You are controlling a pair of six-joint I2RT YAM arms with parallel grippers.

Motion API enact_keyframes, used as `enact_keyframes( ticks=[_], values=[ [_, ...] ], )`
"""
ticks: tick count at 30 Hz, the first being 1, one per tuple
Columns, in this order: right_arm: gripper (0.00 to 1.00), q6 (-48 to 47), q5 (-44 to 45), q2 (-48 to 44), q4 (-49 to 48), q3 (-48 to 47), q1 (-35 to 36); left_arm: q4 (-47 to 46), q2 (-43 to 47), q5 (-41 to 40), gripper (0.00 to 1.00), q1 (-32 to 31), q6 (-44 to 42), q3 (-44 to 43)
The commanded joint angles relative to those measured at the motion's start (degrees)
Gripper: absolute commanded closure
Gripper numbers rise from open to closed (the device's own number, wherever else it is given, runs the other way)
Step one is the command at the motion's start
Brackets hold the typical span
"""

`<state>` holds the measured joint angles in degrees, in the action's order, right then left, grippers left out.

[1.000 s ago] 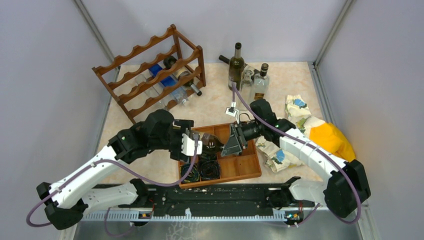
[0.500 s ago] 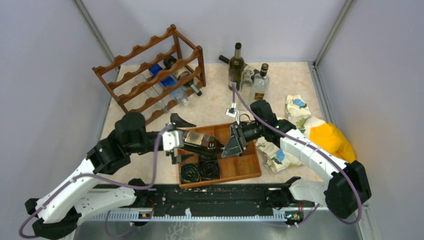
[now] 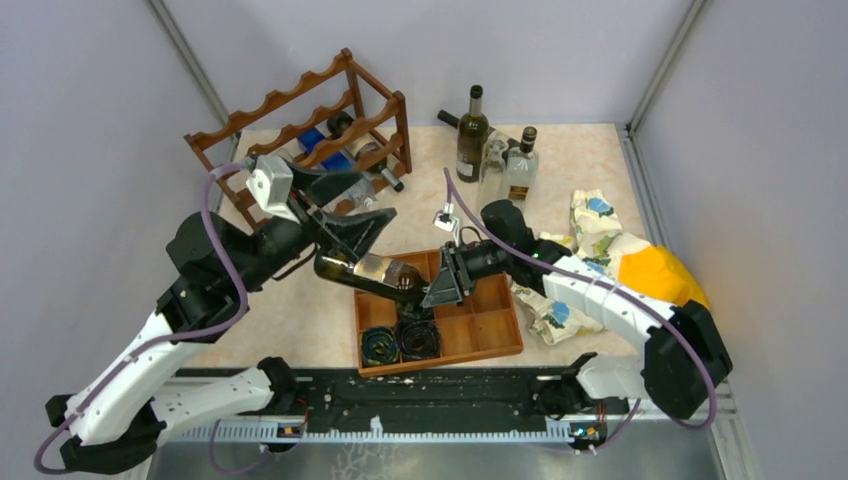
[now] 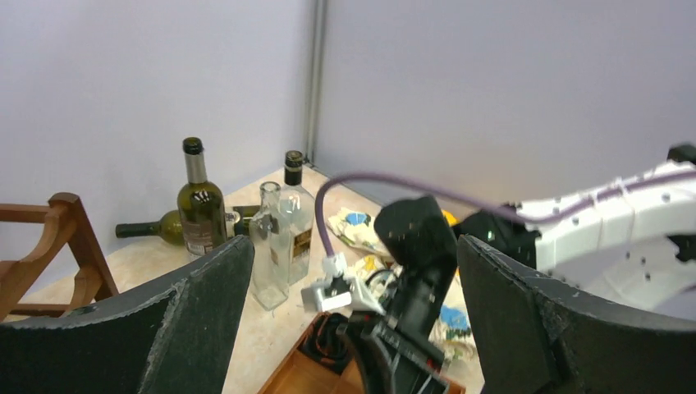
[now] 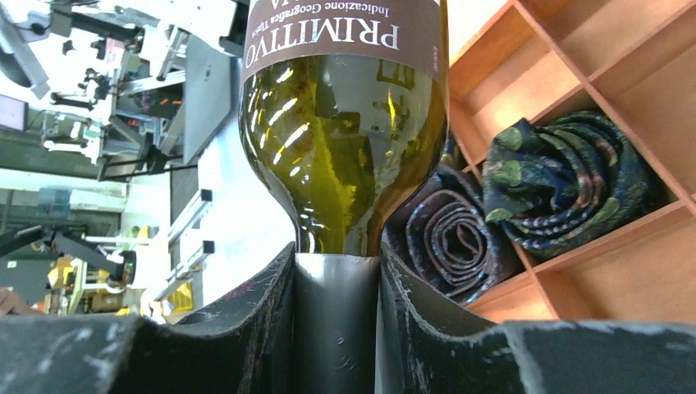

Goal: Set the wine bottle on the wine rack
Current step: Place the wine bottle in the wine rack.

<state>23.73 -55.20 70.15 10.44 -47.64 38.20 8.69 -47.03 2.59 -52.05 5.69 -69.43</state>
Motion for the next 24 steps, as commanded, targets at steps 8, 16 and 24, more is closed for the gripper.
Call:
enact_keyframes(
  ticks=[8, 16, 24],
  values=[
    [1.0, 2.24, 13.9, 8.88, -21.11, -6.11, 8.7, -5.55, 2.7, -12.85, 0.01, -0.33, 7.08, 0.31],
    [1.0, 4.77, 22.41, 17.66, -23.25, -11.03, 12.41, -1.15, -0.64, -13.98, 0.01, -0.33, 3.07, -2.72],
    [1.0, 6.92, 25.57, 25.93, -25.79, -17.8, 14.32, 0.05, -0.85, -15.27, 0.01, -0.33, -1.88, -3.55]
  ],
)
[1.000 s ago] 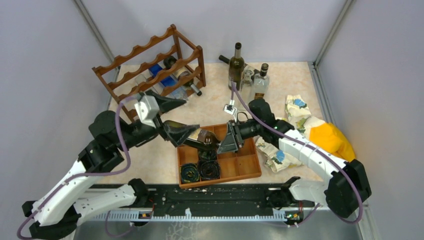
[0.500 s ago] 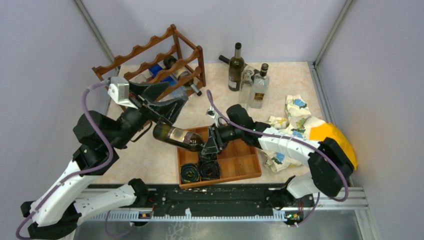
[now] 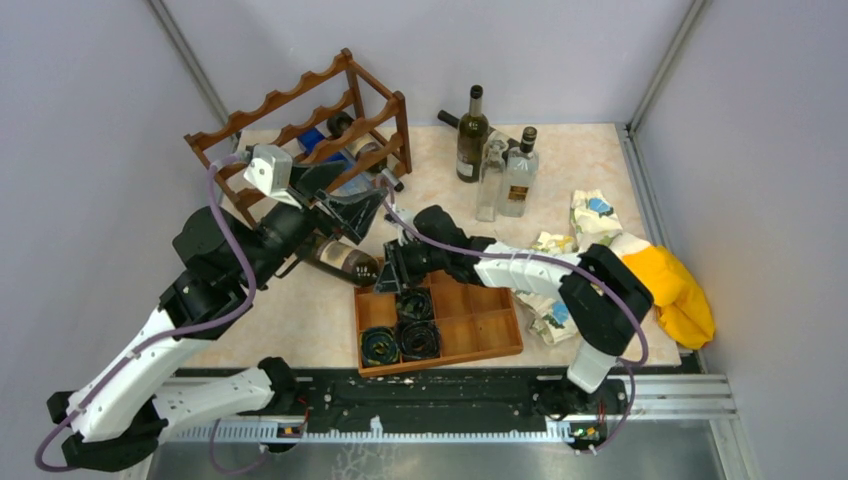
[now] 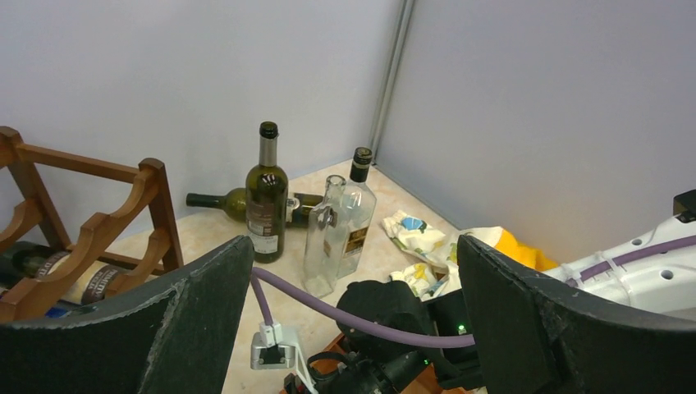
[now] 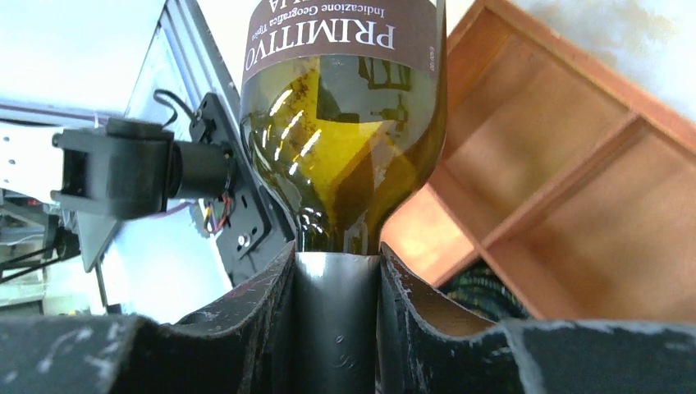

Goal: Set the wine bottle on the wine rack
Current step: Place the wine bottle in the wine rack.

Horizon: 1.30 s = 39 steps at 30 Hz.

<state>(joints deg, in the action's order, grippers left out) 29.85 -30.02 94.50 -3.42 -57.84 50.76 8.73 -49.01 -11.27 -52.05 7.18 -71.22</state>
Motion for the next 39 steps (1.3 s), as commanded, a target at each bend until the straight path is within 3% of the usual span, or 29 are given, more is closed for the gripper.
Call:
enact_keyframes(
  ticks=[1, 24, 39],
  values=[
    [1.0, 1.03, 0.74, 2.5, -12.02, -8.39, 1.97, 0.17, 1.25, -1.61, 0.01, -0.33, -3.76, -1.75],
    [1.0, 4.88, 8.0, 14.92, -15.46, -19.25, 4.51, 1.76, 0.68, -1.73, 0.01, -0.33, -9.41, -3.51],
    [1.0, 6.32, 14.82, 19.23, -20.03, -21.51, 6.9, 2.24, 0.24, -1.84, 0.01, -0.33, -10.87, -4.52]
  ],
)
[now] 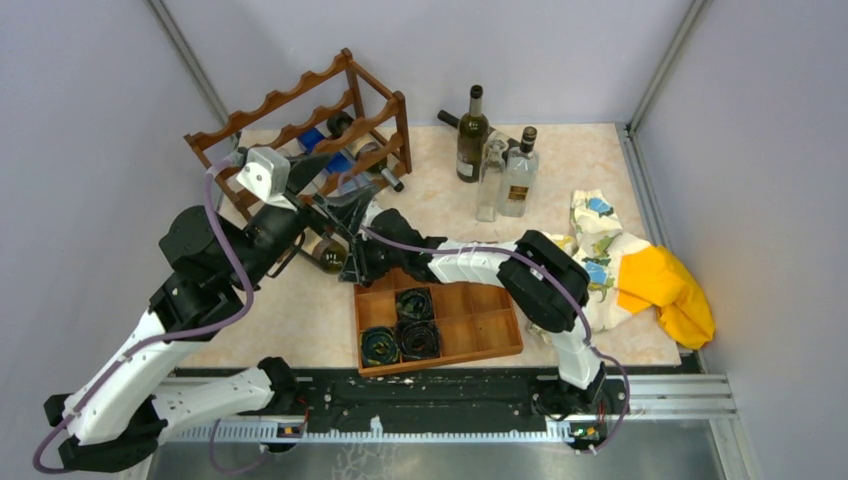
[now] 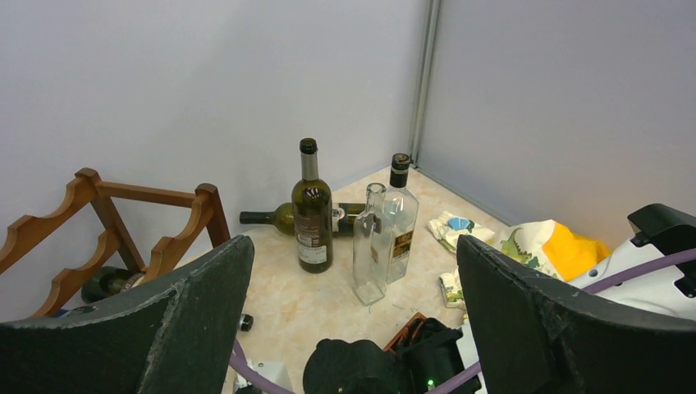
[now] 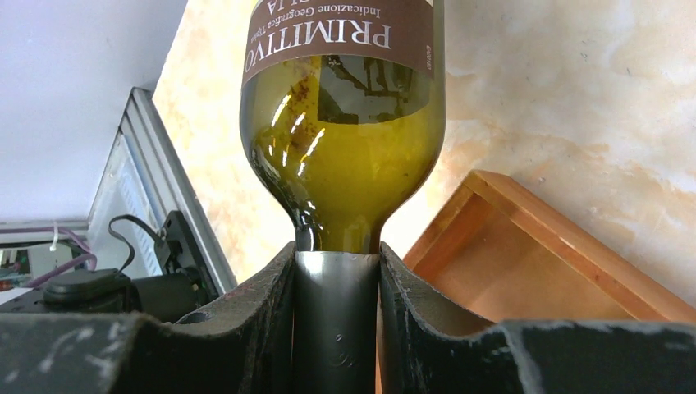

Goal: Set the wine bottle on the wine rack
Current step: Place the wine bottle in the wine rack.

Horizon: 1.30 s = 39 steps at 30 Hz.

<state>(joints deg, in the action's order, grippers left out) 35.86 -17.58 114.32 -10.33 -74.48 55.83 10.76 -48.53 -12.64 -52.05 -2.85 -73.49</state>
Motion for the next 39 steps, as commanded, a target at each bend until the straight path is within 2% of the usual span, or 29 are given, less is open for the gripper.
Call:
enact_keyframes(
  ticks=[1, 17, 24, 30, 39],
  values=[
    [1.0, 0.47, 3.07, -0.33, -13.73, -5.03, 2.26, 0.36, -0.3, -0.57, 0.01, -0.33, -0.83, -2.33],
    [1.0, 1.15, 14.5, 4.56, -12.56, -10.96, 5.59, 2.35, 0.33, -1.45, 0.01, -0.33, 0.43, -2.93],
    [1.0, -1.37, 18.02, 7.76, -14.01, -14.93, 7.02, 3.48, -0.41, -1.45, 0.01, -0.33, 0.89, -3.95],
    [1.0, -6.4, 21.7, 9.81, -20.1, -14.45, 7.94, 3.99, -0.52, -1.56, 0.01, -0.33, 1.38, -4.26],
    [1.0, -11.44, 22.61, 14.33, -25.79, -17.12, 7.98, 4.78, -0.6, -2.01, 0.01, -0.33, 1.71, -4.5]
  ],
)
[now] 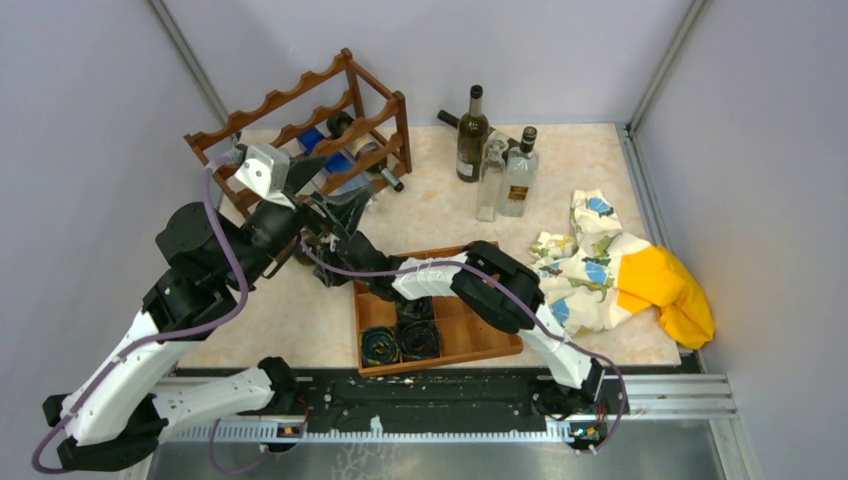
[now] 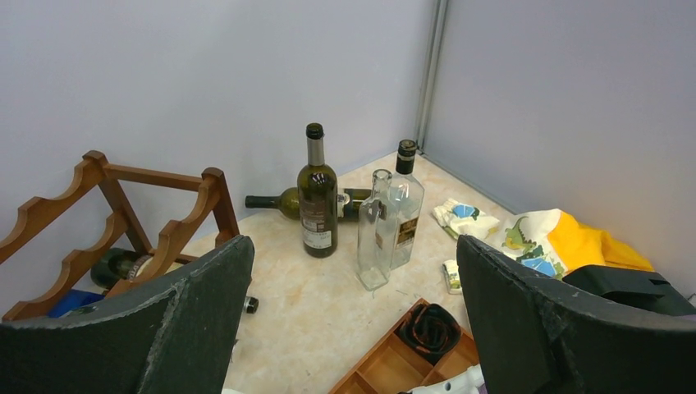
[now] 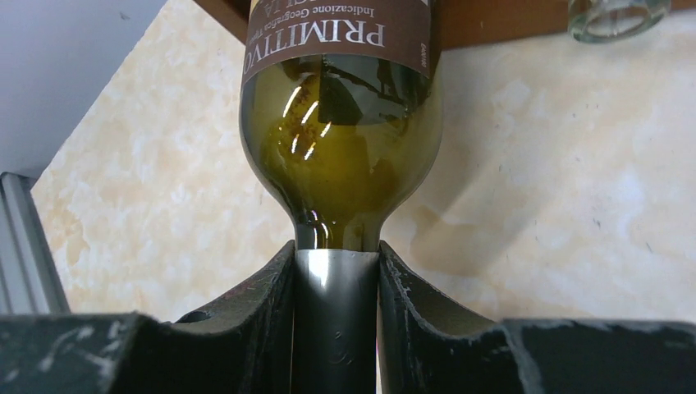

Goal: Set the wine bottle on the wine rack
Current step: Place the wine bottle in the wine rack.

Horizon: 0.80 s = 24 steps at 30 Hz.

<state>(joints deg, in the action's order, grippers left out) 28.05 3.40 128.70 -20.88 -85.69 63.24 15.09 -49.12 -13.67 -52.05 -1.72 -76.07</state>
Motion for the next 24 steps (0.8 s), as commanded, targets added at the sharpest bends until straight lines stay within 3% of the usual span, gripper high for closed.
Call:
enact_keyframes(
  ticks=[1, 24],
  values=[
    [1.0, -3.89, 1.66, 0.39, -15.86, -6.22, 0.6, 0.58, 0.04, -1.0, 0.01, -0.33, 0.57, -1.91],
    [1.0, -6.69, 4.44, 10.18, -16.28, -18.55, -0.52, 3.32, -0.19, -1.64, 0.01, -0.33, 0.23, -3.46]
  ],
)
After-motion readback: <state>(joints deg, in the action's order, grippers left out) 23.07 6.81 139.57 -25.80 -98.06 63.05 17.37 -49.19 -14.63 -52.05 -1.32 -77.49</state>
